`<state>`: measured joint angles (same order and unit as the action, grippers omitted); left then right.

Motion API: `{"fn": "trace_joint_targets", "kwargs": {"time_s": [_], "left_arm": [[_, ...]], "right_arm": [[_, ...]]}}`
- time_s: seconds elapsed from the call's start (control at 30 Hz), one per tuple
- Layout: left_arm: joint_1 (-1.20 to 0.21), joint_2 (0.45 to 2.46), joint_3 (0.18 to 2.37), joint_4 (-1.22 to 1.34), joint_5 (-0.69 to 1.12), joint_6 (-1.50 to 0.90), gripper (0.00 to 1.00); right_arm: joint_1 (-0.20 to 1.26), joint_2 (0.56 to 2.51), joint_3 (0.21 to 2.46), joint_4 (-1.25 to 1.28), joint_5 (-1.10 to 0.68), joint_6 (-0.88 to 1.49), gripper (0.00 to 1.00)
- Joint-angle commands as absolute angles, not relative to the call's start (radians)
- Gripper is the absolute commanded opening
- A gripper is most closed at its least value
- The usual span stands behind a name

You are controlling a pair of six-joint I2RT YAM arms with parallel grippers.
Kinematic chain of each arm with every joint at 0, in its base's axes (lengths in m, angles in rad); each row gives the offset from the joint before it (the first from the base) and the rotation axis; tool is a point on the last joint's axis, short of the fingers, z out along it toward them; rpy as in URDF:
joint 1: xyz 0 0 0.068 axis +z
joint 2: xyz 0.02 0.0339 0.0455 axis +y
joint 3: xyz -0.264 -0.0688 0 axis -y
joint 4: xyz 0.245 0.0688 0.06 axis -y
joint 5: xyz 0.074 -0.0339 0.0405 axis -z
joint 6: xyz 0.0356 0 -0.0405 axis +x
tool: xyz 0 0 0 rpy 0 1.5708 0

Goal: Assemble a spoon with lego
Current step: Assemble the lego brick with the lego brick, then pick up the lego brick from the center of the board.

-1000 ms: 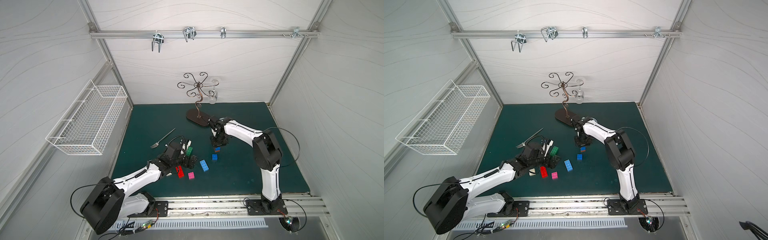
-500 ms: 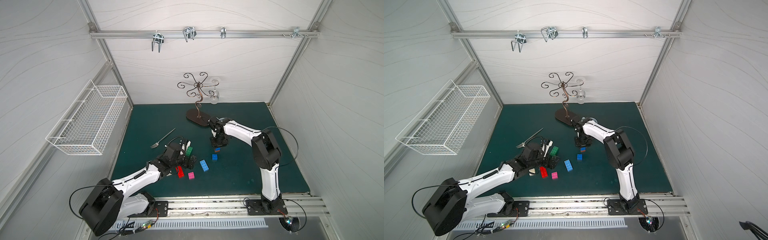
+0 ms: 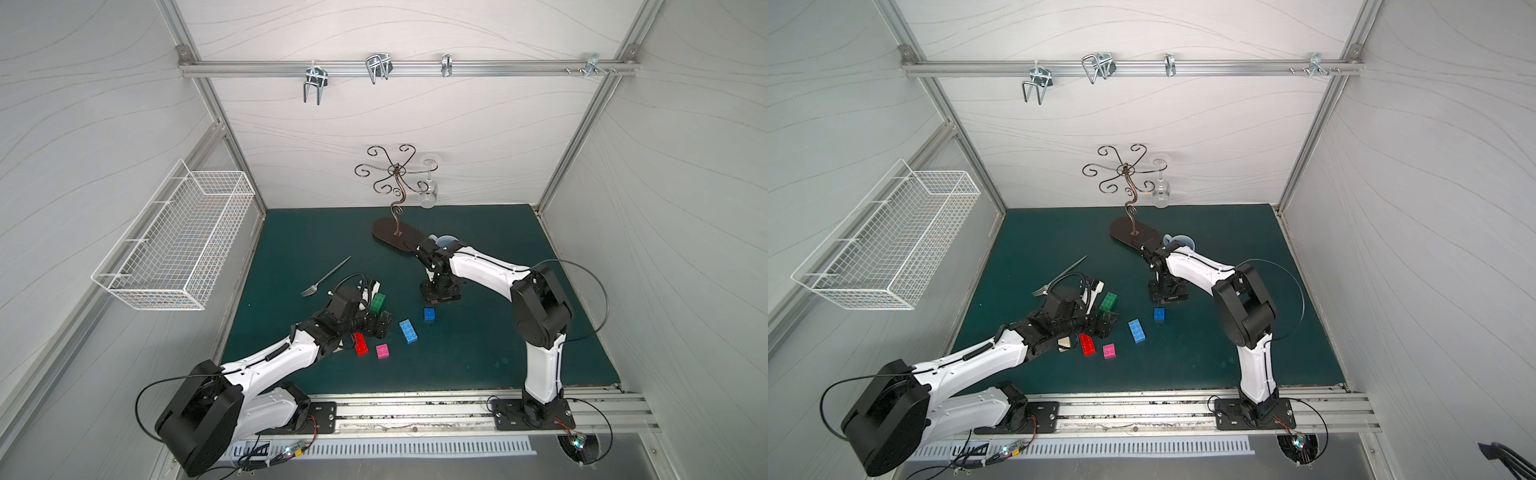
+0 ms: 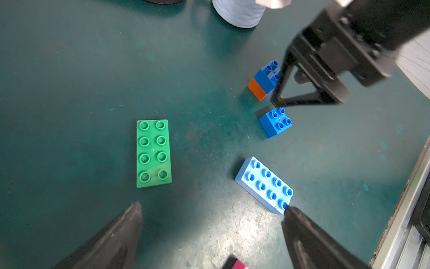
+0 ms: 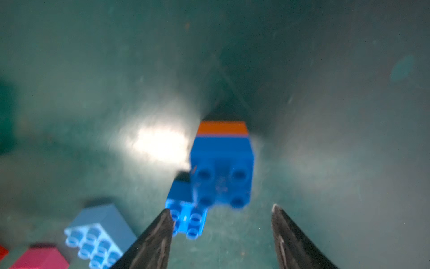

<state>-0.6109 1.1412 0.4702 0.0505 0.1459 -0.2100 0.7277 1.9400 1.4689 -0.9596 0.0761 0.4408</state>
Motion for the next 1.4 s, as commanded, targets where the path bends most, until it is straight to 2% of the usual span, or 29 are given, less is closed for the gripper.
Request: {"fn": "trace_joint_targets", "kwargs": {"time_s": [0.0,0.33,0.67,1.23,1.37], "left_arm": [[-0.616,1.121,0.47,0.069,0.134,-0.211,0.99],[-0.616,1.118,0.468,0.063,0.131,-0.217,0.99],[-0.616,1.124,0.468,0.061,0.126,-0.216,0.99],[-0.618,1.132,0.465,0.064,0.121,-0.214,0.99],[-0.616,1.129,0.465,0.062,0.117,-0.212,0.99]], "right_arm": [[0.775,1.879,1.43,-0.984,0.09,0.499,0.7],[0.815,1.914,1.391,-0.931,0.031,0.54,0.67],[0.777,1.947,1.401,-0.906,0.038,0.527,0.5],[0.774,1.997,1.419,-0.886,0.028,0.508,0.44],[0.773,1.999,1.422,-0.891,0.044,0.509,0.38]]}}
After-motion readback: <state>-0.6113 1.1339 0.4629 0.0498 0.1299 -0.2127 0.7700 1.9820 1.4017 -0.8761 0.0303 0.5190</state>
